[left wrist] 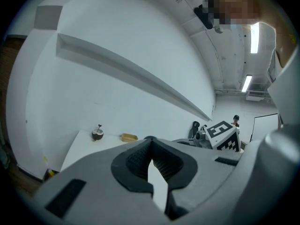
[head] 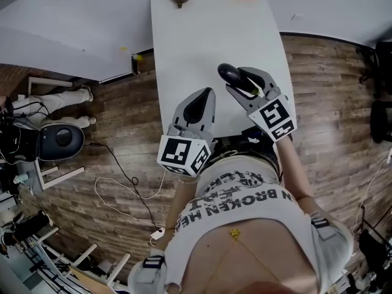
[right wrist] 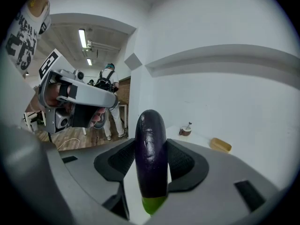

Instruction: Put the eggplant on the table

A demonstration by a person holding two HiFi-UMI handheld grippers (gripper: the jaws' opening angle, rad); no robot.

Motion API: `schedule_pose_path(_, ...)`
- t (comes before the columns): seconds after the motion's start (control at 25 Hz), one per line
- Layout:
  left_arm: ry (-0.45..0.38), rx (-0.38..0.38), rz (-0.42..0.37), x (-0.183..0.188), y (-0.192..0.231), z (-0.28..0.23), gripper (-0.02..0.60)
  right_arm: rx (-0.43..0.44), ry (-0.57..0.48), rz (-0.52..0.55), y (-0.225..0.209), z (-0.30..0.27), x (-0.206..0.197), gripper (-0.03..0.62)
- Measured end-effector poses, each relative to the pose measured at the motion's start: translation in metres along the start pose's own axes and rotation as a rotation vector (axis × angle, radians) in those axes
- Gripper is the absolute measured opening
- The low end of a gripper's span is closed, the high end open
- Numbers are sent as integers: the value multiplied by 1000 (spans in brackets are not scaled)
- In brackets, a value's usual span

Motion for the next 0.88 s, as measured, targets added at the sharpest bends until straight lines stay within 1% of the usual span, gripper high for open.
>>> schedule_pose_path(0.24, -1, 34, 11, 0, 11, 8, -2, 30, 34, -8, 6, -14, -13, 209)
schedule_pose_path(0.88, 3, 101, 39, -10, 20, 22, -2, 109, 134, -26, 14, -43, -51, 208)
Point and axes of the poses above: the fingertips, and each gripper's own axes: z backward along the fingers, y to its left, x out of its top, the point moved 10 cm from there along z, backward along the fingers, and after that the axes turned 14 degrees about z, right-handed, at the moved point
